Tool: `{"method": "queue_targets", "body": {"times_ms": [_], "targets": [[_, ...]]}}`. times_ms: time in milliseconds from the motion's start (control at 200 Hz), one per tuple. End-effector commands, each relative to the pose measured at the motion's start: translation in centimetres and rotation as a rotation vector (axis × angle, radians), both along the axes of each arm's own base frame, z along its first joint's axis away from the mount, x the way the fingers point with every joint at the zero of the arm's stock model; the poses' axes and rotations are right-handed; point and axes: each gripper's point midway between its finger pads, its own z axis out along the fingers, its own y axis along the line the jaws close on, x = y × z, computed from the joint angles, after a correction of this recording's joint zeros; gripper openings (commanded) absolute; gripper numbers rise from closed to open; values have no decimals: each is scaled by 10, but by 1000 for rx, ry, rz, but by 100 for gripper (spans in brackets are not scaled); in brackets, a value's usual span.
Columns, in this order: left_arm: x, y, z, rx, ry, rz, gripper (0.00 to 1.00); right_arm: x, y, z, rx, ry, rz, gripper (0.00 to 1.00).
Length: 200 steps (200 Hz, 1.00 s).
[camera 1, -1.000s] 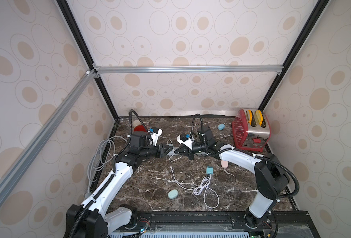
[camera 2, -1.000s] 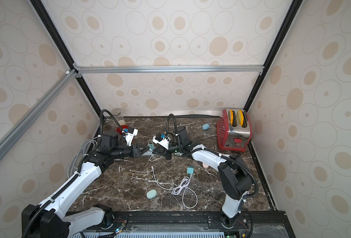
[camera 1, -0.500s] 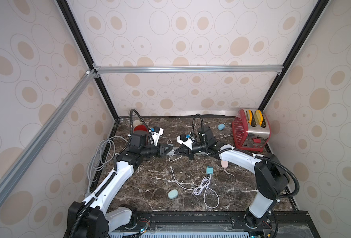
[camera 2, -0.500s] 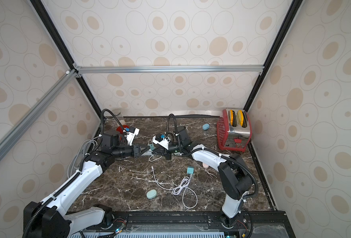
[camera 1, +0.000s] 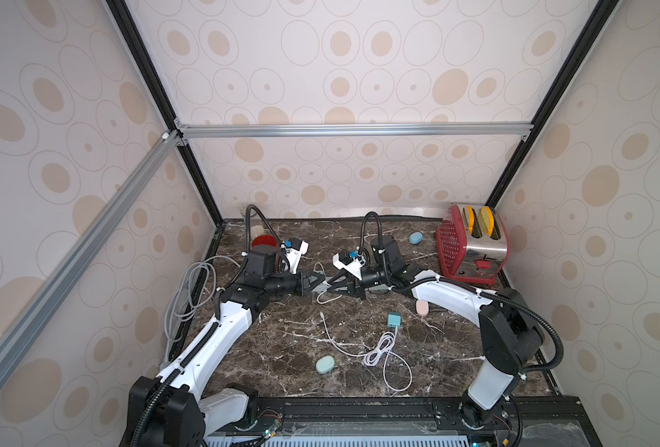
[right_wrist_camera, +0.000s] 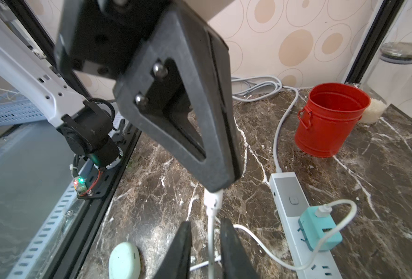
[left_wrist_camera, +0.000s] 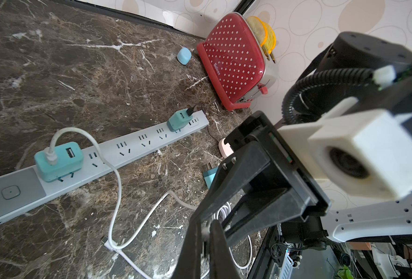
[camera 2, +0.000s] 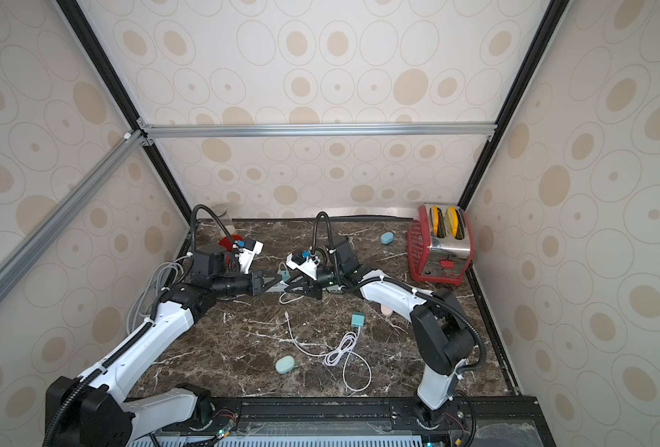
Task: Charge the bluetooth headset
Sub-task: Pick up the charging cable from the center of the board.
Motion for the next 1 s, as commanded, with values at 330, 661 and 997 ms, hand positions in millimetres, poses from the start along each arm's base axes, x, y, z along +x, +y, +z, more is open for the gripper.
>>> {"method": "queue_targets", "body": {"times_ms": [330, 661, 997], "targets": [[-5, -3, 32, 11, -185, -84, 5, -5, 5, 20, 9, 138, 72, 33], [-5, -4, 33, -1, -200, -93, 5, -3, 7, 19, 5, 172, 68, 20], [-3, -5, 25, 9, -182, -100, 5, -5, 9, 28, 37, 167, 84, 21]]}}
